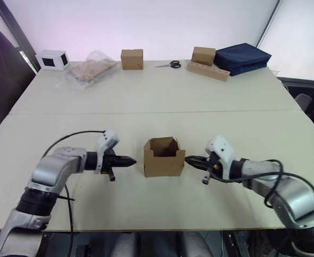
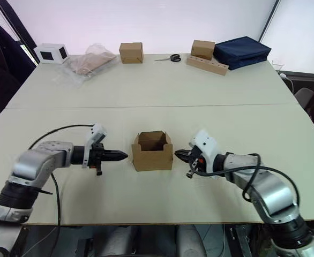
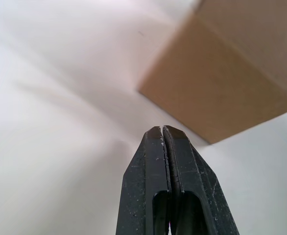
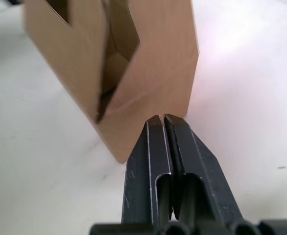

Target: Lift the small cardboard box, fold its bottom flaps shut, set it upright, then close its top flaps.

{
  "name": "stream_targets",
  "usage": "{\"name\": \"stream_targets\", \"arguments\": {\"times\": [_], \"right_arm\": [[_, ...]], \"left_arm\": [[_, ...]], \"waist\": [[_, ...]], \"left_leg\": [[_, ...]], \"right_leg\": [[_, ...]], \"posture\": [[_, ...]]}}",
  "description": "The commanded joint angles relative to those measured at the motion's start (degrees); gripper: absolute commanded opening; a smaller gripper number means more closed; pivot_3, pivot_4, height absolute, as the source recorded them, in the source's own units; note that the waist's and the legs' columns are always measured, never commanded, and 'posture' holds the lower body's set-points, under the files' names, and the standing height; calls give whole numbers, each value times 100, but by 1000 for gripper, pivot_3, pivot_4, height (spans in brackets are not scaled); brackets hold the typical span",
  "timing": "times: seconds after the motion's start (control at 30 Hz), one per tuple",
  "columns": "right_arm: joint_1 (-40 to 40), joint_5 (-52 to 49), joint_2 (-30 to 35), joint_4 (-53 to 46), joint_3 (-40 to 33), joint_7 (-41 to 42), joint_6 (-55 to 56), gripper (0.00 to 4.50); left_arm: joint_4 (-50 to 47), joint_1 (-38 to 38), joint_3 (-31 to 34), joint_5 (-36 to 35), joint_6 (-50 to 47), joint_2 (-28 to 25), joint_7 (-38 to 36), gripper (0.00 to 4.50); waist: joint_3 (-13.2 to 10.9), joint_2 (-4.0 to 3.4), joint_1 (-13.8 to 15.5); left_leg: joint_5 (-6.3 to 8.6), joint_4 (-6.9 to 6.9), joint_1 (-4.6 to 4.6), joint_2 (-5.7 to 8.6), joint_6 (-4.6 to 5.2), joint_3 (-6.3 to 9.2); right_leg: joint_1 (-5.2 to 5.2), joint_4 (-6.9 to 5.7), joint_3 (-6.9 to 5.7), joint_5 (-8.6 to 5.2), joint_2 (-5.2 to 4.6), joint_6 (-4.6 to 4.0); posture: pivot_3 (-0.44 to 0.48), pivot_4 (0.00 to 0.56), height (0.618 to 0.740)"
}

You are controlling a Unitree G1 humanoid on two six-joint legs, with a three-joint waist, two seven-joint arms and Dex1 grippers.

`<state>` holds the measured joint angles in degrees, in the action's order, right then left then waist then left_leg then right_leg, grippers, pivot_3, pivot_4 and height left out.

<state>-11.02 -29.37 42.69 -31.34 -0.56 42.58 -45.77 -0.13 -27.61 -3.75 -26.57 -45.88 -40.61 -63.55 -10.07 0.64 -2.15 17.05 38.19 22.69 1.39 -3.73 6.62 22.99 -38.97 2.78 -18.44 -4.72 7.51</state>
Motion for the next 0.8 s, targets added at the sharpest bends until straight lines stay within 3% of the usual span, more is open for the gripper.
{"name": "stream_targets", "arguments": {"times": [0.03, 0.27, 0.8], "right_arm": [[-190, -202, 132, 143, -403, 308, 271, 0], [-767, -492, -137, 861, -457, 824, 738, 0], [-1103, -118, -341, 1457, 310, 1458, 1281, 0]], "left_arm": [[-153, -246, 420, -279, 319, -84, -204, 17], [-1007, -171, 492, -688, 99, 69, -4, 17], [-831, -47, -133, -430, 592, 238, -86, 17]], "waist": [[0, 0, -3], [-1, 0, -27], [-1, -1, -21]], "left_leg": [[0, 0, -1, 0, 0, 0], [2, -8, -18, -4, 4, -2], [2, -8, -19, -5, 4, -3]], "right_leg": [[-1, 0, 0, 0, 0, 0], [-14, 5, 1, 0, 2, 0], [-18, 10, 2, 0, 1, 0]], "posture": [[0, 150, 740], [0, 150, 740], [0, 150, 740]]}}
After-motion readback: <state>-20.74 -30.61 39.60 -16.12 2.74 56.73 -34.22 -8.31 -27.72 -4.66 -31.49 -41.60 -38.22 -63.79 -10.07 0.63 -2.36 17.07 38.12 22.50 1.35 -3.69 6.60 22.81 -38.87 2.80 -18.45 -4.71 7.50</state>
